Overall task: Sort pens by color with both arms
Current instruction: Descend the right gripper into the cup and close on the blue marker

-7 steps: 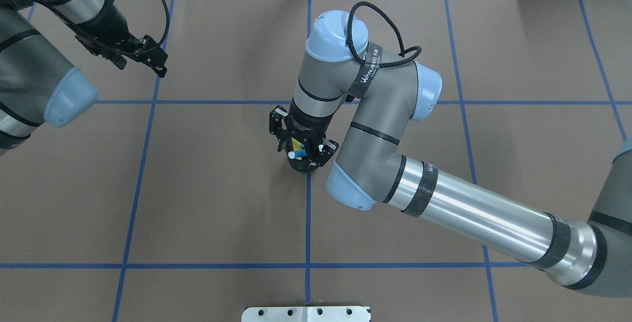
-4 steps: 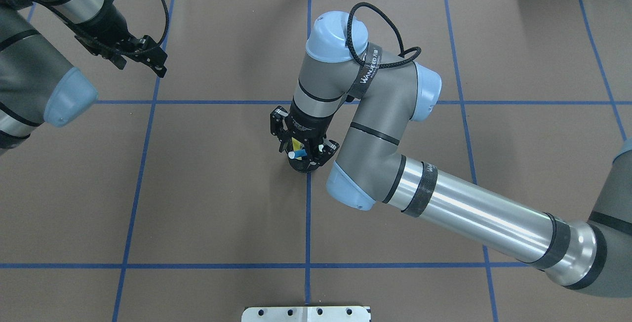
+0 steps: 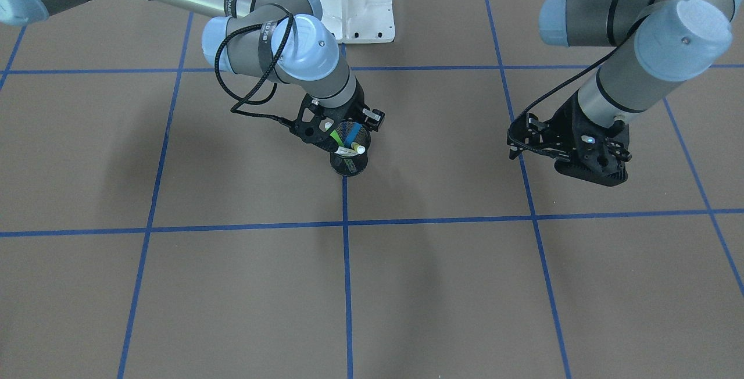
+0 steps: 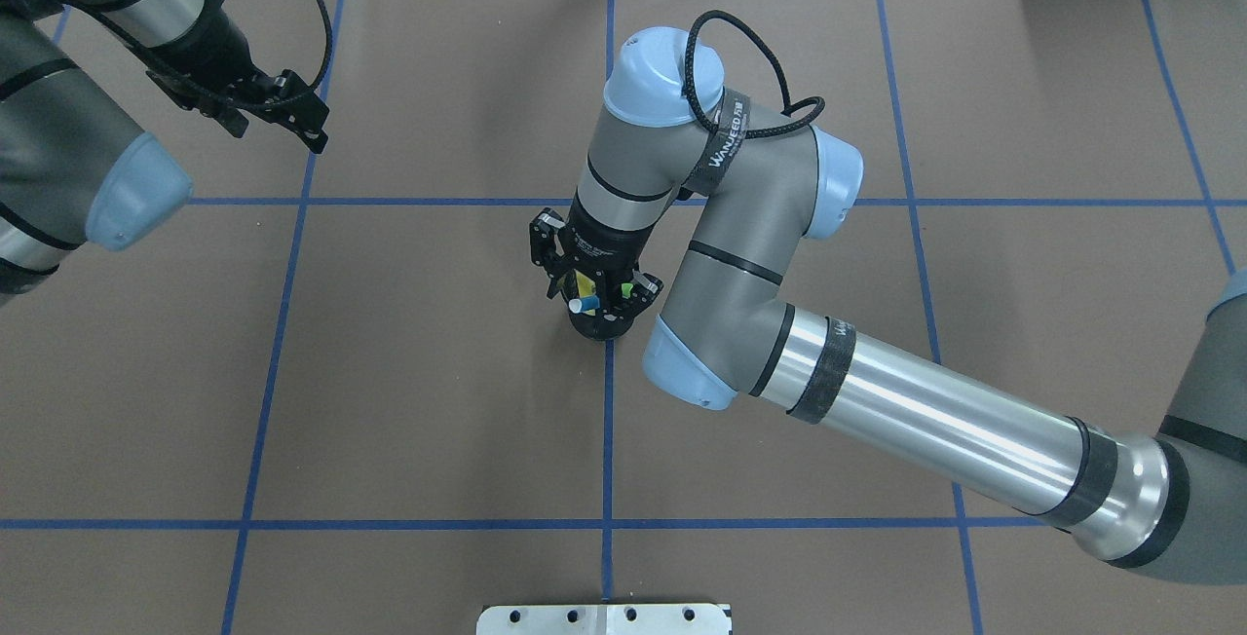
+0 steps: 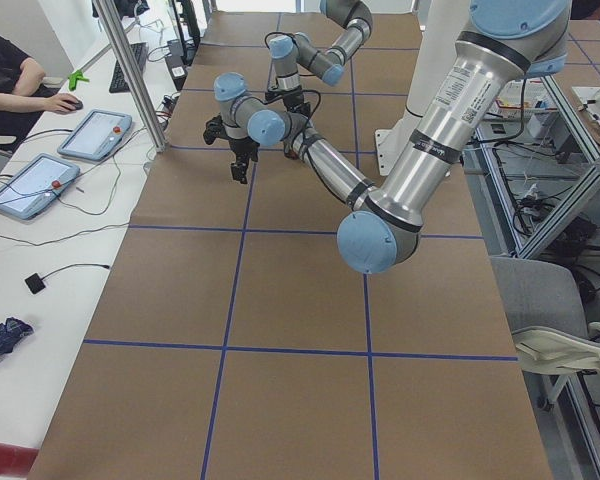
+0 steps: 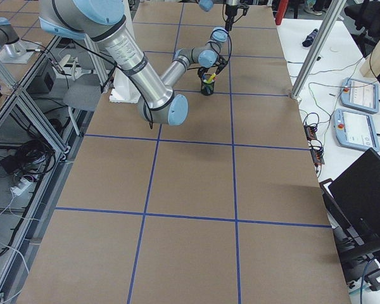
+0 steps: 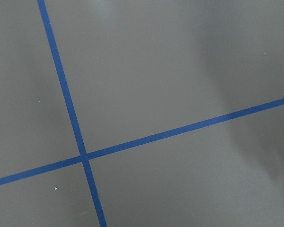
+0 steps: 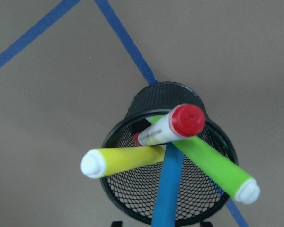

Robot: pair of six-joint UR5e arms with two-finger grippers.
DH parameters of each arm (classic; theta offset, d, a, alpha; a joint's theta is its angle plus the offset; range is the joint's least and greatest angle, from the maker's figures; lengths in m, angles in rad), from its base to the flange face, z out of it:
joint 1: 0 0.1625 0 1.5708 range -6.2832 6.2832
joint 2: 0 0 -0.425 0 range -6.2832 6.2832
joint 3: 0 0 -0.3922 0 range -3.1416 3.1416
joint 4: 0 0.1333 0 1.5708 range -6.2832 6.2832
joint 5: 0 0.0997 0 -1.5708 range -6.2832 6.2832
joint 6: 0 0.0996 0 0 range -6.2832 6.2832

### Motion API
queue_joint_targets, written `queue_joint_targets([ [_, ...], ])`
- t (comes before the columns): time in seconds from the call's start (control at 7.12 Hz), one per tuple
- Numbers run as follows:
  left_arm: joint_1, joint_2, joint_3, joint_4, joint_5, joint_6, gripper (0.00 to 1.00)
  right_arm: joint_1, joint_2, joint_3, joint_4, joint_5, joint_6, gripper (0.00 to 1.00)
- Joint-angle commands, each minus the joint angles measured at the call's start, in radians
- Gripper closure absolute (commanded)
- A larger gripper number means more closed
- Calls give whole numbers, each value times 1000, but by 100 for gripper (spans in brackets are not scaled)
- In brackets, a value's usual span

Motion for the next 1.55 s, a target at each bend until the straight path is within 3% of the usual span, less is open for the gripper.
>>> queue_joint_targets([
  [0.0,0,2,2,0,0,2,0,0,3,1,1,2,6,40],
  [0.7,0,5,0,0,0,2,0,0,0,0,1,1,5,46],
  [0.98,0,6,0,-2,0,3,0,-2,2,0,1,1,5,63],
  [1.26,0,8,0,-2,0,5,0,-2,2,0,1,1,8,100],
  [1.4,0,8,2,-3,0,5,0,0,2,1,1,1,7,100],
])
